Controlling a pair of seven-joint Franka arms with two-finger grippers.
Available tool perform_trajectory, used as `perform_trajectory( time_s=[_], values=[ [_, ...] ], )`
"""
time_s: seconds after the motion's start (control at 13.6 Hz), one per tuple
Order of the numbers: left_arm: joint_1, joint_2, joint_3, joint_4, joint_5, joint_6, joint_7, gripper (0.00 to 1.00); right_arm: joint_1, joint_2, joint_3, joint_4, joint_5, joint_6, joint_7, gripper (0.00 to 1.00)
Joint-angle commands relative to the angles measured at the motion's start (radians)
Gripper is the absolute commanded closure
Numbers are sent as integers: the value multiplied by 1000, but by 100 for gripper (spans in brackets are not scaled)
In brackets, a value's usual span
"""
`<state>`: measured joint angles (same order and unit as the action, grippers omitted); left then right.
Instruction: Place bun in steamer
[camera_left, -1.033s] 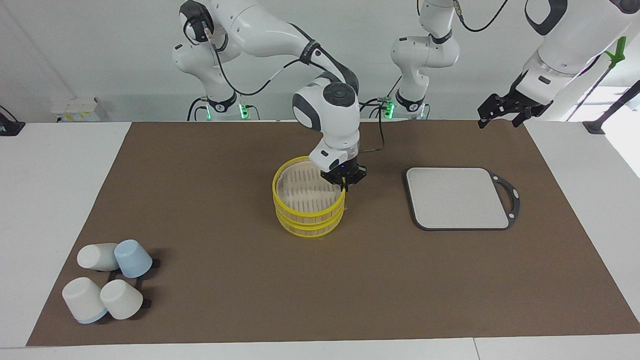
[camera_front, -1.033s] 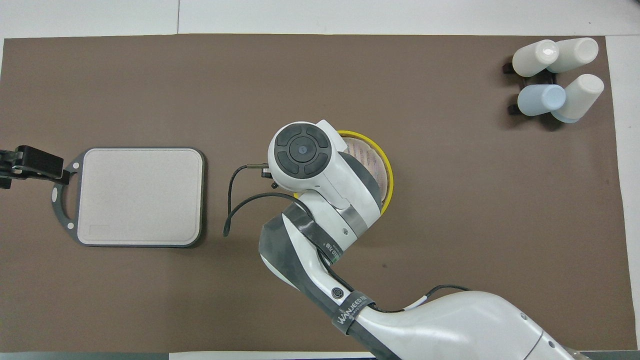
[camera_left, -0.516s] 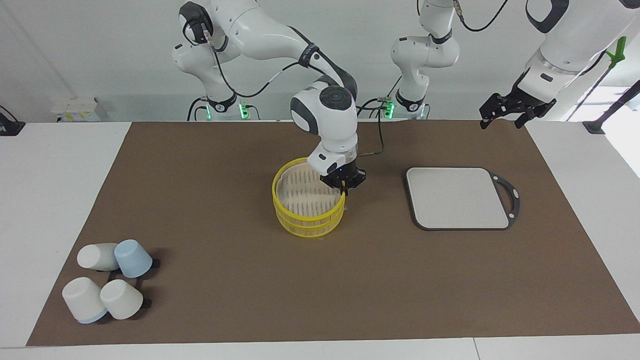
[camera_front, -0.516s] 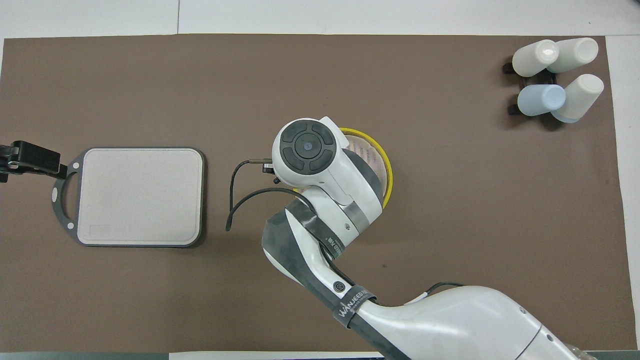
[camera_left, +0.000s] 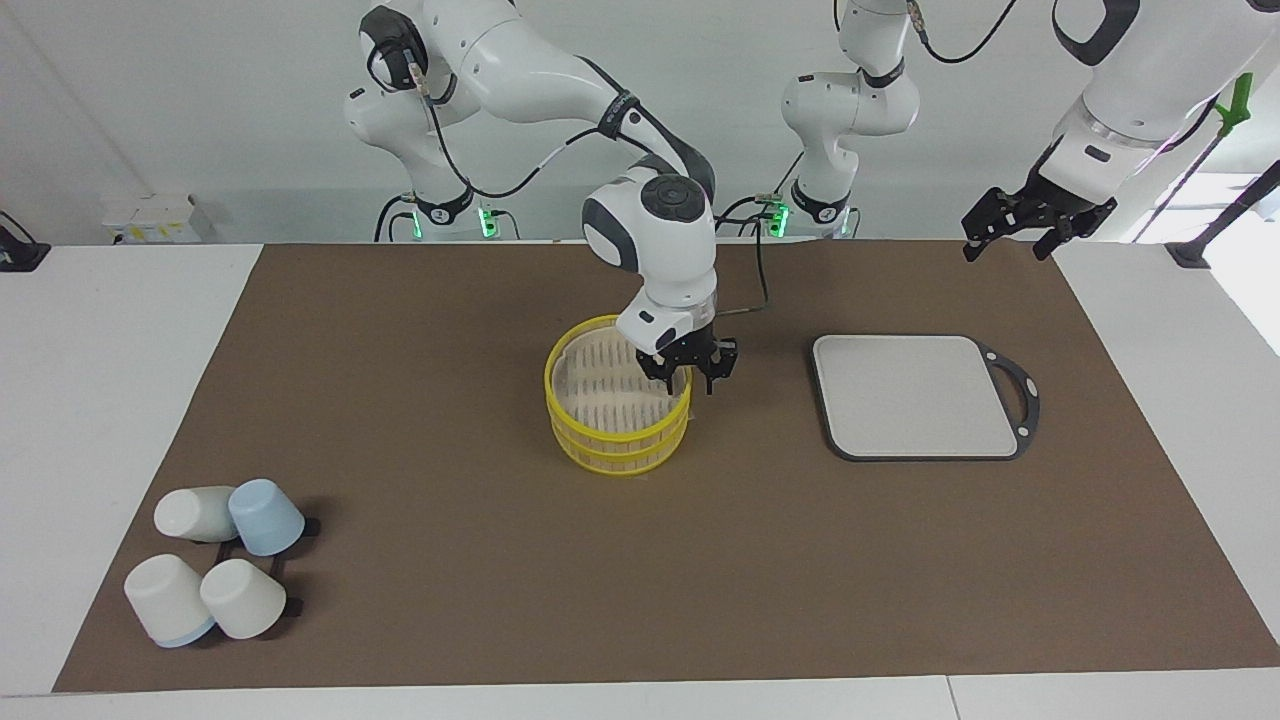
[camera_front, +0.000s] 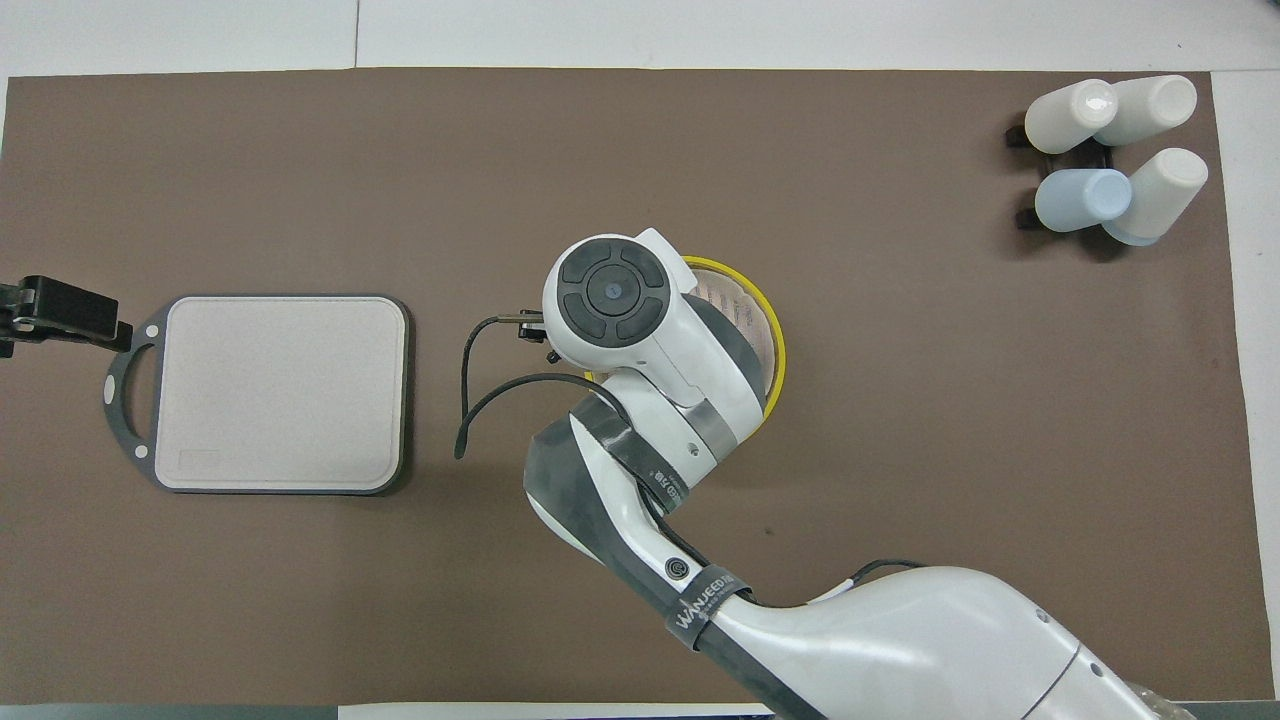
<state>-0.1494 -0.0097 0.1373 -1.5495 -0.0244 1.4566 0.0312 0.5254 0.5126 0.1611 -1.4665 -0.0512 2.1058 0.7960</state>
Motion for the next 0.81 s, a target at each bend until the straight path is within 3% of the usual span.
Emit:
perform_trajectory(
  time_s=[0.0, 0.15, 0.44, 0.52, 0.66, 0.74],
  values=[
    [4, 4, 2, 9, 18, 7, 27, 0, -74, -32, 3, 112, -15, -108, -23, 0],
    [5, 4, 4, 9, 18, 7, 42, 0, -168, -148, 5, 91, -12, -218, -118, 0],
    [4, 2, 2, 9, 49, 10, 47, 0, -367, -359, 0, 55, -12, -640, -375, 0],
    [4, 2, 2, 9, 49, 10, 47, 0, -436, -415, 3, 22, -10, -688, -462, 0],
    [4, 2, 2, 9, 49, 10, 47, 0, -472, -552, -1, -134, -1, -661, -570, 0],
    [4, 2, 2, 9, 49, 10, 45, 0, -490, -565, -9, -159, 4, -632, -583, 0]
  ],
)
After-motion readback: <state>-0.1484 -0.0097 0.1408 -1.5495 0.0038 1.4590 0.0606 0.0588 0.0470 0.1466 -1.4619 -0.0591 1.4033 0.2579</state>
